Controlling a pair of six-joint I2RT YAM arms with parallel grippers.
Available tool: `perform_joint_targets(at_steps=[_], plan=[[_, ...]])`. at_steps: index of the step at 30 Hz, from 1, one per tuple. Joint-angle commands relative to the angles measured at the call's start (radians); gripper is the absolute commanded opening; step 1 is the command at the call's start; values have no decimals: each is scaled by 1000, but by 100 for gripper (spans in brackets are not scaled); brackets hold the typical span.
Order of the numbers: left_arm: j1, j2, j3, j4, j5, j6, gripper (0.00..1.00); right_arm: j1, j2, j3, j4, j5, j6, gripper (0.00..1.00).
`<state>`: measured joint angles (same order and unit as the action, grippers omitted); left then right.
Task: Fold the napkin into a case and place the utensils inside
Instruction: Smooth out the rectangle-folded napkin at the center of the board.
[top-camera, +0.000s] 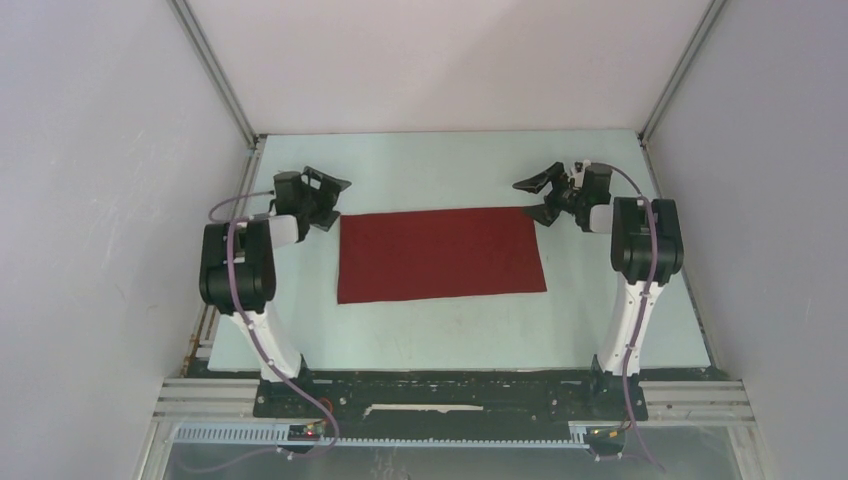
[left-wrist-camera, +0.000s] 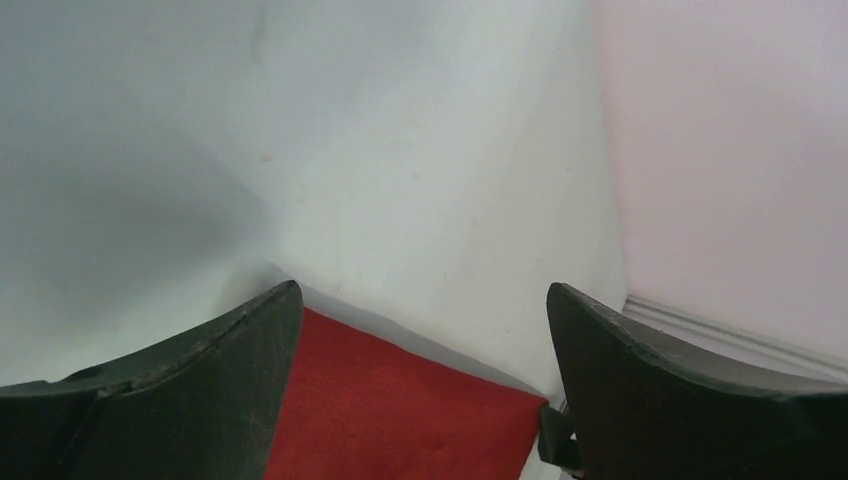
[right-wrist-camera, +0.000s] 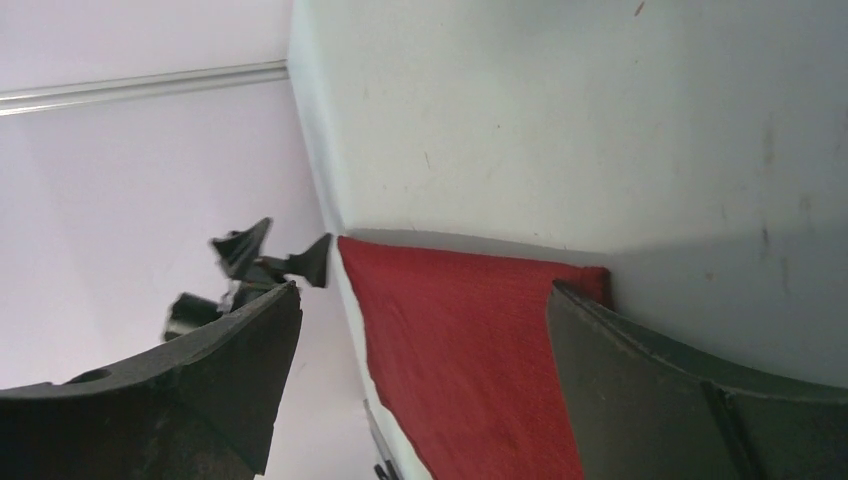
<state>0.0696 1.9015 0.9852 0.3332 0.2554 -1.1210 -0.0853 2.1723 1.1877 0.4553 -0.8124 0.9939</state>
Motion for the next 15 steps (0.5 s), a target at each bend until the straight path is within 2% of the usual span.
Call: perform_joint_targets(at_steps=[1, 4, 6, 10, 13, 15], plan=[[-51, -163, 66, -148, 2, 114, 100, 37, -154, 24, -134, 55, -107, 100], [-117, -183, 68, -115, 125, 21, 100, 124, -230, 50, -258, 61, -199, 100], [-175, -189, 64, -105, 139, 7, 100, 185, -228, 49, -278, 66, -203, 100], [-282, -112, 53, 30, 144, -67, 99, 314, -113, 49, -46, 21, -22, 100], [-304, 5, 40, 235, 181, -197, 96, 355, -18, 52, 195, 18, 166, 100], [-299, 64, 38, 290, 167, -221, 95, 367, 39, 72, 269, 28, 221, 100]])
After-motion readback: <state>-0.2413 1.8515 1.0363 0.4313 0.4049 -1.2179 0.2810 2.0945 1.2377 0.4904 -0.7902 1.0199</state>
